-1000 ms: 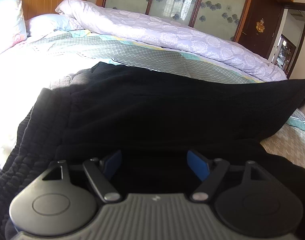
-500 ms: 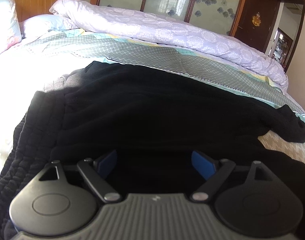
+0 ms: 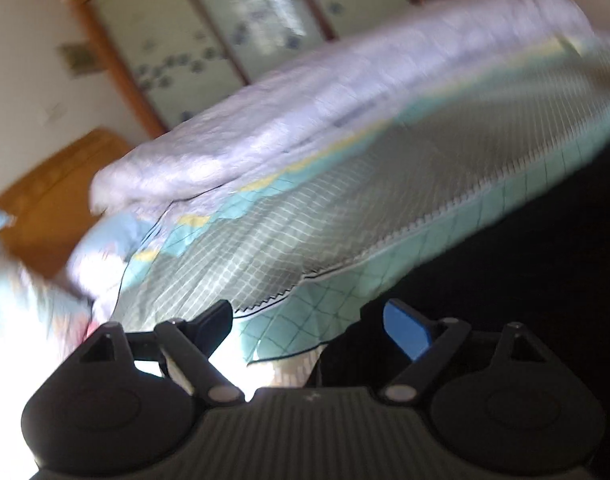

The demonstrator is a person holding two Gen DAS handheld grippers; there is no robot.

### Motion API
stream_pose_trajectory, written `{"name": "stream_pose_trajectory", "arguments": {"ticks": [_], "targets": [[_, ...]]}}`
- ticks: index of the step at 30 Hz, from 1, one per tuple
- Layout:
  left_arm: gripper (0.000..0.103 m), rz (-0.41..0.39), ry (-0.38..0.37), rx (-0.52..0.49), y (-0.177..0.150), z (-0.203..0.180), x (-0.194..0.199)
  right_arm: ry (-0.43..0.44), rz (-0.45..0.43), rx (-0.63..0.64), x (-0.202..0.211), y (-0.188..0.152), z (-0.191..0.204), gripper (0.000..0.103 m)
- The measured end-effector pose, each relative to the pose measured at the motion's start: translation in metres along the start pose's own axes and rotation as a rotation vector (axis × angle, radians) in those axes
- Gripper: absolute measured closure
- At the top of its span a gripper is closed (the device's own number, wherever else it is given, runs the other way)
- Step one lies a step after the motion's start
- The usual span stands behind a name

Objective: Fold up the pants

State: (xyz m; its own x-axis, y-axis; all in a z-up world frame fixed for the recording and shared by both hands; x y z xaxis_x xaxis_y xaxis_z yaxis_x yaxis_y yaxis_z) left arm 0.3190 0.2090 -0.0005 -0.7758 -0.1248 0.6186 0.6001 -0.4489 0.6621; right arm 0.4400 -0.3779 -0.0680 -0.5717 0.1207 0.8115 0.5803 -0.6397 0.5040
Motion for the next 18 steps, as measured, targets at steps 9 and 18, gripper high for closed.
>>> {"name": "stream_pose_trajectory", "arguments": {"ticks": [9,18], "targets": [[0.094,0.108,-0.081,-0.091,-0.029,-0.036,-0.064,-0.058,-0.038,-0.004,-0.011,-0.008,-0.031,0.096],[0.094,-0.202,-0.058,0.038,-0.004,-0.007,0.105,0.221,-0.169,-0.275,0.117,0.035,-0.112,0.099]]}}
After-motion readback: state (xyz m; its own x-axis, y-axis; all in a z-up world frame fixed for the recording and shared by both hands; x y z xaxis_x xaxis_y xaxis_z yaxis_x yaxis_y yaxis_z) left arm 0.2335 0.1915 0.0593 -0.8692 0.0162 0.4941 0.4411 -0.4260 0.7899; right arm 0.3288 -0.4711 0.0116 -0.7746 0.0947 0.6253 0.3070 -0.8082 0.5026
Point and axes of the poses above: each gripper's, at about its wrist camera, not at the fingertips, and x roughly against the way its jaws point, z to its left, y to its top, the point moved 8 cm from there along -x, roughly the way its jaws point, and after that the axes turned 7 degrees about -y, right-handed, at the moved point
